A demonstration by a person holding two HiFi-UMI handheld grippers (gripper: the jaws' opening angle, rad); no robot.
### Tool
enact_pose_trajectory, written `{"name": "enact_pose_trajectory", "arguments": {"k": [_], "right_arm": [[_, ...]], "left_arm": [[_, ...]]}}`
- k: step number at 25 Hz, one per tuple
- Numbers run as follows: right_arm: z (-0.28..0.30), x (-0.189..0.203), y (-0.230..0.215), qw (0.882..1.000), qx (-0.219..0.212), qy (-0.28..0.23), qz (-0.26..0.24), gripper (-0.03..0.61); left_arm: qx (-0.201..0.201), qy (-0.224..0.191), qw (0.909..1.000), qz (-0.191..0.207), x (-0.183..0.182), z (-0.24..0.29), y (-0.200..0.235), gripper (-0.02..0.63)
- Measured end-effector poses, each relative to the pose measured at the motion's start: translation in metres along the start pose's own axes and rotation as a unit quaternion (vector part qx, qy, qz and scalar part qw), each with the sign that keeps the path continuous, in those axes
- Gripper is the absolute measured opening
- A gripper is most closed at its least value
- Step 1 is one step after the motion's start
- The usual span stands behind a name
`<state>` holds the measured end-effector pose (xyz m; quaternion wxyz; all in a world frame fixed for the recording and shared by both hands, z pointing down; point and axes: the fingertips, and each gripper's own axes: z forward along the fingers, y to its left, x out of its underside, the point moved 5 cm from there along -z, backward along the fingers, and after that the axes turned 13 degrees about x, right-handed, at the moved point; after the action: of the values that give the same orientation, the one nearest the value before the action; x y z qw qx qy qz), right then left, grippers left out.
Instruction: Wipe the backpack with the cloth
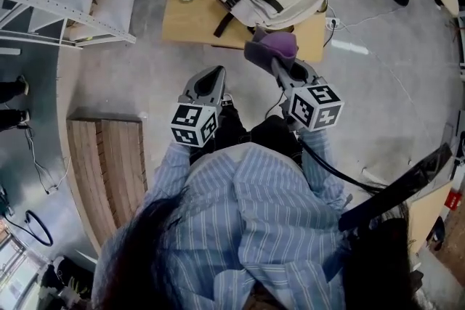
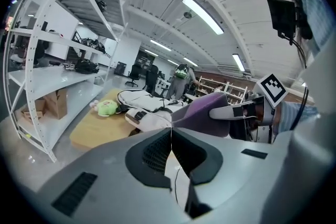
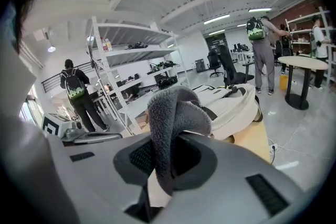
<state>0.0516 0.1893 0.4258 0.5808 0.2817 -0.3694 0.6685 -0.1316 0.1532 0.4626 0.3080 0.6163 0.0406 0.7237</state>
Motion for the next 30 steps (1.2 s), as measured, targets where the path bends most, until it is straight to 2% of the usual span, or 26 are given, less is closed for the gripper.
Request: {"name": "enact_pose_trajectory", "arguments": {"k": [4,11,18,25,30], "right_arm": [[-0.019,0.010,-0.006,0.999,-0.012,0.000,-0.039,0.041],[-0.073,0.037,-0.056,0.999,-0.018,0.002,-0.040,0.041],[-0.116,0.058,-0.098,0.998,-0.043,-0.003,-0.055,0.041],[-0.140,0.082,-0.120,0.995,-0.070,0.002,-0.068,0.041],[-0.156,0.100,-0.130,0.995,-0.069,0.011,-0.066,0.041]], "left_arm": [[0.005,0.003,1.0000,0.005,0.002,0.017,-0.019,0.006],[0.007,-0.011,0.9999,0.010,0.009,0.047,-0.088,0.006],[-0.014,-0.020,0.9996,0.016,0.031,0.066,-0.153,0.006],[-0.048,-0.036,0.9981,0.011,0.051,0.070,-0.184,0.006],[-0.052,-0.041,0.9978,-0.006,0.067,0.070,-0.201,0.006]]}}
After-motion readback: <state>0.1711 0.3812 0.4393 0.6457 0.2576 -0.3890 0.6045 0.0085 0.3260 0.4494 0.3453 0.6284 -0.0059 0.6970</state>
